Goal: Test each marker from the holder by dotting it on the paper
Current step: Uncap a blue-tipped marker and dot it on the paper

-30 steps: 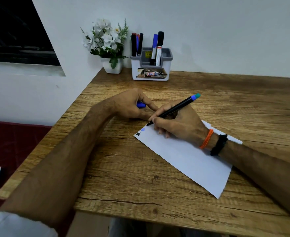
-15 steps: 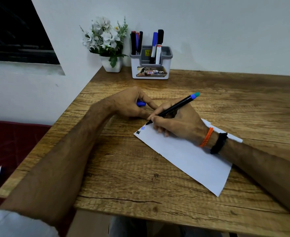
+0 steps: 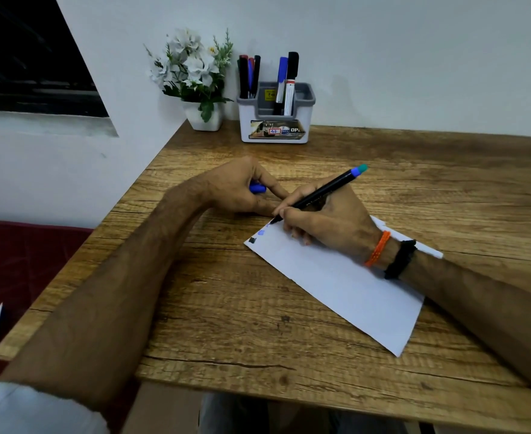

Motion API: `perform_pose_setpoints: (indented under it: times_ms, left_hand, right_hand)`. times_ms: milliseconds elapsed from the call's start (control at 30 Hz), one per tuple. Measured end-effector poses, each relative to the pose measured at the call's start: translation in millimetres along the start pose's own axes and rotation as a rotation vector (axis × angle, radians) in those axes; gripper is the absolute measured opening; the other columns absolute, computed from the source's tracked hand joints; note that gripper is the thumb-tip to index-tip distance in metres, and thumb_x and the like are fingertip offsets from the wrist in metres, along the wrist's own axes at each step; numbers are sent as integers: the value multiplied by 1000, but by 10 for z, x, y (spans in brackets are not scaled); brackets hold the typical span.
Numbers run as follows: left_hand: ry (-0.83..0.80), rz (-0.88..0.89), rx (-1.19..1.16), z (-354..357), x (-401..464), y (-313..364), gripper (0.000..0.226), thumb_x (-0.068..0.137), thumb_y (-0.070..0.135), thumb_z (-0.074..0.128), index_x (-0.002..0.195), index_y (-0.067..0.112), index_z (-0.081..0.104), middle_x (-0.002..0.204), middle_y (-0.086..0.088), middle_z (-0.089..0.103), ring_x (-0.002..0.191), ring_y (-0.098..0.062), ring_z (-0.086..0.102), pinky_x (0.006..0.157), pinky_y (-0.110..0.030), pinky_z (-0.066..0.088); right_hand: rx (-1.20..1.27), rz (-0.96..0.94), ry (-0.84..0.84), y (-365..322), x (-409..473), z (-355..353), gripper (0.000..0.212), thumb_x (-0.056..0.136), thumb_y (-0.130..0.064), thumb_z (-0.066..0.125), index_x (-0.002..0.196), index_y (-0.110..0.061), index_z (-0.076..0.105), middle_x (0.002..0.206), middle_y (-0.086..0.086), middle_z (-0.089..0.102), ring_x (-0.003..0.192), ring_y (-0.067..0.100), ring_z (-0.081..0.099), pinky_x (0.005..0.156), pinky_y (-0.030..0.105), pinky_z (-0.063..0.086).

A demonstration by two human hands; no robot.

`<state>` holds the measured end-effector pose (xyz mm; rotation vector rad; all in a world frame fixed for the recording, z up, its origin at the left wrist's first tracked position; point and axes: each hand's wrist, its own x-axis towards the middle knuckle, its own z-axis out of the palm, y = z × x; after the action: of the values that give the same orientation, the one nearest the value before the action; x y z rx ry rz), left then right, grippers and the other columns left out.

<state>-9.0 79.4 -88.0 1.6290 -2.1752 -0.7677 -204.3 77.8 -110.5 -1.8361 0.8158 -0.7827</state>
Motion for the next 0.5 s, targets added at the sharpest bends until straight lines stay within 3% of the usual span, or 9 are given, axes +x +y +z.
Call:
perform_pose_setpoints:
  times_ms: [100,233,500]
  left_hand:
    - [2,1,1,3,-11,9,30,78,26,77,99,45,68,103,12,73,93,-3,63,95,-41,49]
    - [5,3,0,-4,-13,28,32,78,26,76,105,41,68,98,16,72,84,3,61,92,-39,50]
    - [2,-3,10,5,-9,23,32,78,27,76,107,37,70,101,17,71,89,-1,62,94,-40,50]
  right_hand:
    - [-15,-5,-22,-10,-6,3,8,86,1,66,85,3,74,58,5,68,43,6,59,42,20,47]
    - [3,2,11,-1,6,-6,8,85,1,67,82,2,74,58,6,67,43,8,59,42,20,46]
    - [-20,-14,17,12,5,-6,7,84,0,67,82,1,74,59,8,68,44,9,60,42,22,48]
